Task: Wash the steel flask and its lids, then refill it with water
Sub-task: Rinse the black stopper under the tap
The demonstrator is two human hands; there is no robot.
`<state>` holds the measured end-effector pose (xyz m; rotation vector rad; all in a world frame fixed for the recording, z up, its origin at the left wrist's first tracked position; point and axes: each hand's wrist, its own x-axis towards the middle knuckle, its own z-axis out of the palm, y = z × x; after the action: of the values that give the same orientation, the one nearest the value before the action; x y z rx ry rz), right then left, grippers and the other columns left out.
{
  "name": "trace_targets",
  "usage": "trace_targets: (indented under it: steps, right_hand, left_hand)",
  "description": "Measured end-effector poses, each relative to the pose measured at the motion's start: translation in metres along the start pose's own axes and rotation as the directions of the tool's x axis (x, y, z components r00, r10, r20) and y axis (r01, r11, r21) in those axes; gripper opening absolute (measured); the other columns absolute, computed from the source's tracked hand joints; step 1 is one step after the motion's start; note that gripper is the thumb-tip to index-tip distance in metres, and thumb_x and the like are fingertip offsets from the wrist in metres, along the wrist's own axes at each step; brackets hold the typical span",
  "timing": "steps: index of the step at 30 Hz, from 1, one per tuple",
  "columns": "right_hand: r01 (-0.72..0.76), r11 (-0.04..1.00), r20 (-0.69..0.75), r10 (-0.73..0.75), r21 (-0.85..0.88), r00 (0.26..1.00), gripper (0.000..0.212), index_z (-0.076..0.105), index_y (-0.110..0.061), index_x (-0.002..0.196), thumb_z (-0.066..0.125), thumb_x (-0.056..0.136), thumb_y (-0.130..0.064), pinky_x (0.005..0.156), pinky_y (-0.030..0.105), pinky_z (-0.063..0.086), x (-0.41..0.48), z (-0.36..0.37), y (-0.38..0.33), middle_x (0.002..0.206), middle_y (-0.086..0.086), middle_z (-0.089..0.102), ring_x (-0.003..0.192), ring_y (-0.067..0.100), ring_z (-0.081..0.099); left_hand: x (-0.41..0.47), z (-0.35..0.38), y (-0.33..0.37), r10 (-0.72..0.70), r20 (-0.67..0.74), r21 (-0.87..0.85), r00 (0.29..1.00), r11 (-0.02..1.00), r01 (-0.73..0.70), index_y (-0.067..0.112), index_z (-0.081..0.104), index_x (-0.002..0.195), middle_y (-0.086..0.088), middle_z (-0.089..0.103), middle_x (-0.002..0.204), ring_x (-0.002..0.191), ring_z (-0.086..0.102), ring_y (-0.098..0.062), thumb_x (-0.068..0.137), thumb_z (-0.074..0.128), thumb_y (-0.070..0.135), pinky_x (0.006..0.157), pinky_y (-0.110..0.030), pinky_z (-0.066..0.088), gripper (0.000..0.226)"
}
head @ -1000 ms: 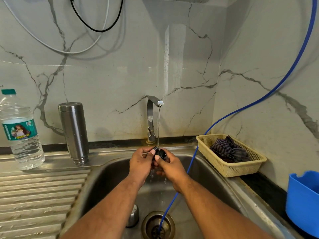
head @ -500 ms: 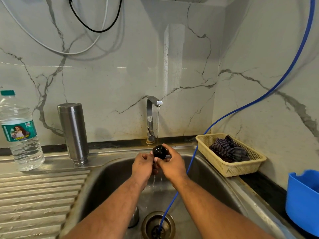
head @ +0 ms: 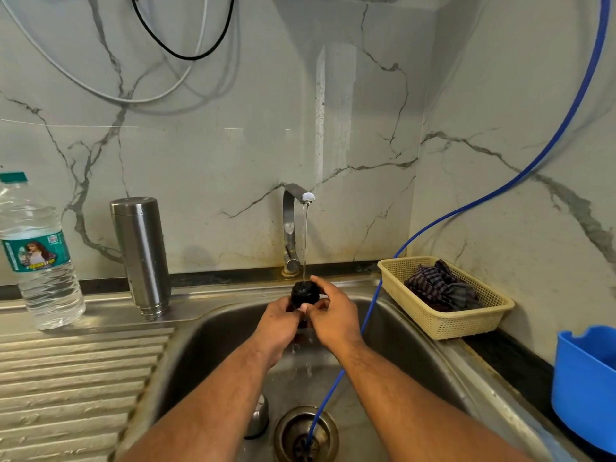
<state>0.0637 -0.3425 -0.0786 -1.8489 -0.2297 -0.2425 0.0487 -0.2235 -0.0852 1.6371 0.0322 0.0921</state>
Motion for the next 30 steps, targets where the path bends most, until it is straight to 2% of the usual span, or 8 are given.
trace_targets:
  steps: [2, 6, 8, 12, 15, 19, 23, 30]
  right_hand:
    - [0.010, 1.000, -0.013, -0.010, 0.000, 1.000, 0.058, 0.053, -0.034, 0.146, 0.071, 0.095, -0.013, 0.106, 0.033, 0.052, -0.001, -0.001, -0.001, 0.143, -0.004, 0.056, 0.127, 0.014, 0.056]
    - [-0.053, 0.997, -0.069, 0.057, 0.061, 0.996, 0.038, 0.060, -0.024, 0.137, 0.066, 0.099, -0.028, 0.084, 0.020, 0.056, 0.000, -0.004, -0.003, 0.127, -0.001, 0.067, 0.105, 0.008, 0.065]
    - [-0.134, 0.983, -0.054, 0.141, 0.124, 0.988, 0.031, 0.064, -0.018, 0.128, 0.063, 0.101, -0.033, 0.073, 0.023, 0.062, 0.002, -0.005, 0.000, 0.112, 0.003, 0.074, 0.086, 0.011, 0.074]
    - [-0.259, 0.940, 0.015, 0.262, 0.222, 0.965, 0.034, 0.069, -0.009, 0.106, 0.057, 0.103, -0.040, 0.070, 0.033, 0.065, 0.003, -0.005, 0.001, 0.082, 0.006, 0.077, 0.067, 0.016, 0.075]
    - [-0.305, 0.906, 0.058, 0.301, 0.293, 0.952, 0.038, 0.070, -0.005, 0.098, 0.057, 0.103, -0.041, 0.066, 0.033, 0.064, 0.002, -0.003, -0.001, 0.079, 0.012, 0.077, 0.066, 0.022, 0.074]
    - [-0.338, 0.891, 0.103, 0.322, 0.304, 0.941, 0.037, 0.069, -0.006, 0.103, 0.056, 0.103, -0.041, 0.066, 0.032, 0.063, 0.000, -0.002, 0.000, 0.081, 0.014, 0.076, 0.065, 0.022, 0.073]
    - [-0.350, 0.896, 0.110, 0.333, 0.273, 0.937, 0.039, 0.068, -0.006, 0.106, 0.055, 0.103, -0.043, 0.063, 0.031, 0.063, -0.001, 0.002, -0.001, 0.079, 0.014, 0.075, 0.062, 0.021, 0.072]
    - [-0.338, 0.910, 0.095, 0.324, 0.239, 0.941, 0.045, 0.069, -0.007, 0.106, 0.052, 0.103, -0.048, 0.061, 0.031, 0.062, -0.003, 0.005, -0.001, 0.082, 0.014, 0.075, 0.063, 0.021, 0.071]
  left_hand:
    - [0.000, -0.002, 0.000, 0.018, -0.004, -0.009, 1.000, 1.000, -0.018, 0.023, 0.070, 0.120, -0.001, 0.079, 0.103, 0.102, 0.073, -0.025, 0.106, 0.053, 0.018, 0.089, -0.045, 0.060, 0.022]
    - [-0.001, -0.001, 0.003, 0.108, -0.027, -0.067, 0.994, 0.992, -0.110, 0.023, 0.068, 0.126, -0.004, 0.078, 0.108, 0.099, 0.074, -0.023, 0.105, 0.056, 0.022, 0.090, -0.045, 0.061, 0.024]
    - [-0.001, -0.001, 0.004, 0.159, -0.046, -0.075, 0.986, 0.984, -0.162, 0.024, 0.069, 0.128, -0.003, 0.077, 0.112, 0.104, 0.074, -0.020, 0.103, 0.060, 0.020, 0.090, -0.038, 0.061, 0.027]
    - [-0.001, -0.005, 0.007, 0.217, -0.094, -0.046, 0.972, 0.974, -0.222, 0.027, 0.068, 0.132, 0.000, 0.073, 0.121, 0.112, 0.069, -0.016, 0.096, 0.069, 0.023, 0.094, -0.037, 0.060, 0.036]
    - [-0.002, -0.011, 0.010, 0.251, -0.091, -0.021, 0.964, 0.967, -0.253, 0.029, 0.069, 0.131, 0.006, 0.072, 0.120, 0.106, 0.069, -0.010, 0.098, 0.067, 0.017, 0.086, -0.022, 0.059, 0.035]
    - [-0.003, -0.012, 0.013, 0.207, -0.137, -0.071, 0.969, 0.973, -0.218, 0.026, 0.073, 0.123, 0.006, 0.074, 0.115, 0.096, 0.068, -0.009, 0.103, 0.057, 0.007, 0.075, -0.016, 0.056, 0.032]
    - [0.001, -0.006, 0.015, 0.159, -0.261, -0.103, 0.952, 0.976, -0.191, 0.021, 0.076, 0.110, 0.000, 0.075, 0.107, 0.084, 0.065, -0.011, 0.099, 0.062, 0.008, 0.063, -0.015, 0.052, 0.022]
    - [0.005, -0.002, 0.013, 0.131, -0.378, -0.113, 0.917, 0.976, -0.186, 0.020, 0.076, 0.101, -0.001, 0.076, 0.099, 0.089, 0.068, -0.013, 0.093, 0.073, 0.021, 0.067, -0.020, 0.052, 0.008]
